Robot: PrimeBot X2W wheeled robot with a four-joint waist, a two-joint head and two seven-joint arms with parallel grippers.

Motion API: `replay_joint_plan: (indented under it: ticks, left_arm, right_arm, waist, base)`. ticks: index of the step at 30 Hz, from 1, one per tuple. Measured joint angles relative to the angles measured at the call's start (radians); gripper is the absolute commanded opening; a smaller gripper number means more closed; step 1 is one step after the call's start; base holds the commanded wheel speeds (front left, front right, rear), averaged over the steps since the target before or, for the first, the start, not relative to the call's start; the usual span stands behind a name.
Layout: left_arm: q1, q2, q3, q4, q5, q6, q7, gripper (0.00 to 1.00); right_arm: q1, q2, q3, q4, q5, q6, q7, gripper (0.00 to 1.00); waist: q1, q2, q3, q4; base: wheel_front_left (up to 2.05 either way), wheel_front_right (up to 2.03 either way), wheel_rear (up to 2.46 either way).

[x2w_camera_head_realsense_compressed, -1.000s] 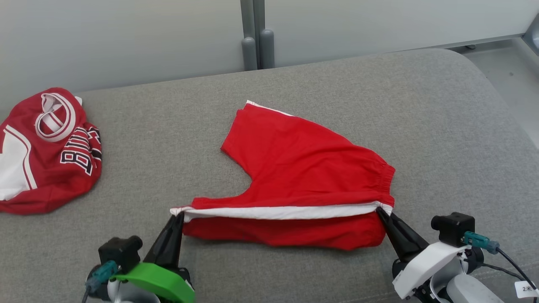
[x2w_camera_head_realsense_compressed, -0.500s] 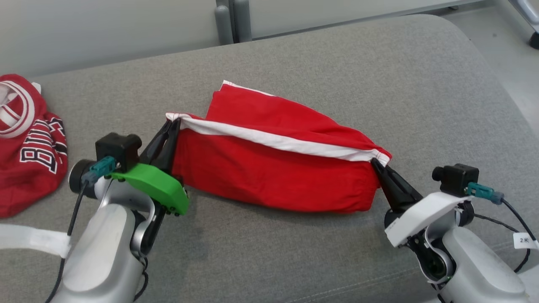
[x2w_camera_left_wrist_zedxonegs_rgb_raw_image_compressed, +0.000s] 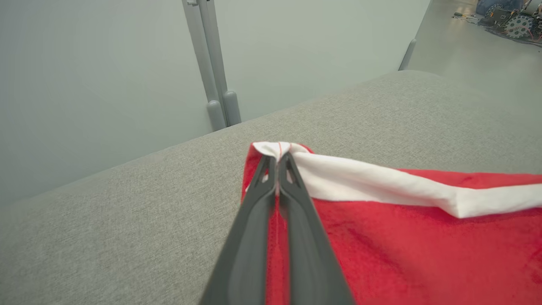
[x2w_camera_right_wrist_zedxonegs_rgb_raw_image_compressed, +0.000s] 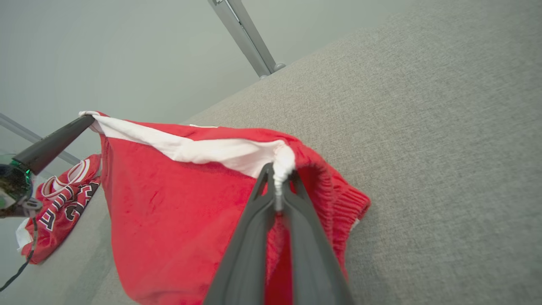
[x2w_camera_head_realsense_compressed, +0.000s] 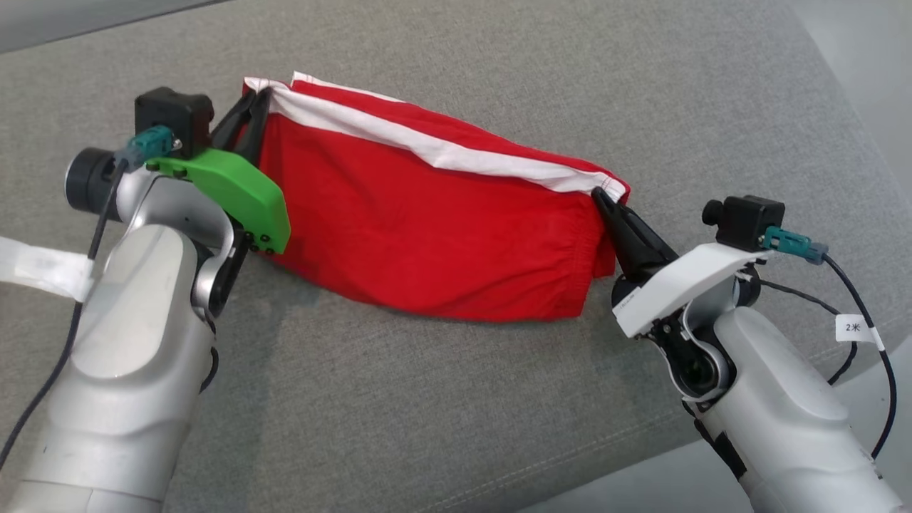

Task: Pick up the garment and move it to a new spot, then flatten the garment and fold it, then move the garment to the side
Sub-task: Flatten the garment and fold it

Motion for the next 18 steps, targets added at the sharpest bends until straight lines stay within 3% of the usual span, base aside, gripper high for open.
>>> replay_joint_plan:
  ticks: [6,8,10,11,12,13,14,18]
  left_arm:
    - [-0.093,0.005,-0.003,0.068,0.022,0.000,0.009,0.02]
    - [-0.106,0.004,-0.010,0.096,0.025,0.000,0.004,0.37]
    - [-0.112,-0.001,-0.012,0.121,0.027,0.000,0.002,0.56]
    - [-0.114,-0.003,-0.012,0.130,0.027,0.000,-0.001,0.79]
    - [-0.119,-0.005,-0.011,0.139,0.027,0.000,-0.010,0.92]
    - [-0.126,-0.006,-0.011,0.149,0.027,0.000,-0.017,1.00]
    - [-0.134,-0.007,-0.012,0.153,0.027,0.000,-0.024,1.00]
    - [-0.167,-0.024,-0.021,0.177,0.029,-0.018,-0.061,1.00]
  right_arm:
    - [-0.070,0.021,-0.004,0.038,0.007,0.000,-0.007,0.00]
    - [-0.081,0.023,-0.005,0.058,0.007,0.000,-0.016,0.00]
    - [-0.089,0.025,-0.001,0.074,0.007,0.000,-0.018,0.00]
    - [-0.095,0.026,0.001,0.081,0.007,0.000,-0.021,0.19]
    - [-0.101,0.027,0.002,0.086,0.007,0.000,-0.027,0.38]
    - [-0.107,0.029,0.003,0.091,0.006,0.000,-0.029,0.72]
    - [-0.113,0.030,0.006,0.096,0.006,0.000,-0.034,0.96]
    - [-0.123,0.031,0.011,0.116,0.006,0.000,-0.051,1.00]
  waist:
    - [0.0000,0.0000,0.083,-0.036]
    - [0.0001,0.0000,0.106,-0.046]
    - [0.0000,0.0000,0.125,-0.054]
    - [0.0000,0.0000,0.133,-0.058]
    - [0.0001,0.0000,0.140,-0.061]
    - [0.0000,0.0000,0.146,-0.063]
    - [0.0000,0.0000,0.151,-0.065]
    - [0.0001,0.0000,0.153,-0.065]
  base:
    - [0.00,0.00,0.00]
    - [0.00,0.00,0.00]
    - [0.00,0.00,0.00]
    - [0.00,0.00,0.00]
    - [0.00,0.00,0.00]
    - [0.00,0.00,0.00]
    - [0.00,0.00,0.00]
    - [0.00,0.00,0.00]
